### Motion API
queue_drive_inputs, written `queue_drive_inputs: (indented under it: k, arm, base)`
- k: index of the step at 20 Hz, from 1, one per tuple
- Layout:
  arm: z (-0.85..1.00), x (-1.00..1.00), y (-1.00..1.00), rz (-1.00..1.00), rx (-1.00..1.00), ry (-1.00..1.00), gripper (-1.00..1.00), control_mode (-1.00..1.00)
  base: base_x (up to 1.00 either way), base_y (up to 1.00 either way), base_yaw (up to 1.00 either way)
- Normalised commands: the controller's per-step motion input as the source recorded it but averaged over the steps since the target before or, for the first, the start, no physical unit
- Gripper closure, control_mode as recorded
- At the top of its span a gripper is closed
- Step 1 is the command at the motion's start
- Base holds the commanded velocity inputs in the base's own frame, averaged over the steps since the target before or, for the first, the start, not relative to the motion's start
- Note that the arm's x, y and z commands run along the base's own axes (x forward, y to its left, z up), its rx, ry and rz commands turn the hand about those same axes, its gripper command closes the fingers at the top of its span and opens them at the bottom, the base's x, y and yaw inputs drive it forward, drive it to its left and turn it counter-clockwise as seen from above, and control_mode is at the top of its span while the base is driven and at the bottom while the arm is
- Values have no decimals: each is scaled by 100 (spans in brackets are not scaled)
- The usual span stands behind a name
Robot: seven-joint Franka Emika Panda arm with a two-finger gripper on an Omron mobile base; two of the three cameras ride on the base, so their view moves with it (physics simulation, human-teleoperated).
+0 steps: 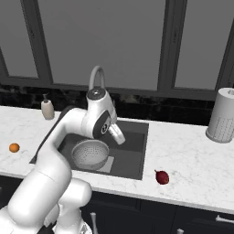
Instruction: Put the colander in the sink, put the tangerine, pear in the colander, and turn on the sink faucet and pour water over the colander.
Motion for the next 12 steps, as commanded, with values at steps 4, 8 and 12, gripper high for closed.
queue_drive_inputs:
  k: [4,8,12]
  arm:
    - [23,-11,-20,-68,18,0,-100,-100]
    - [2,-8,-16,-74,18,-2,-100,-100]
    - [0,-6,-16,-71,20,-7,-100,-100]
  base:
    - [0,0,0]
    - [0,0,0]
    - [0,0,0]
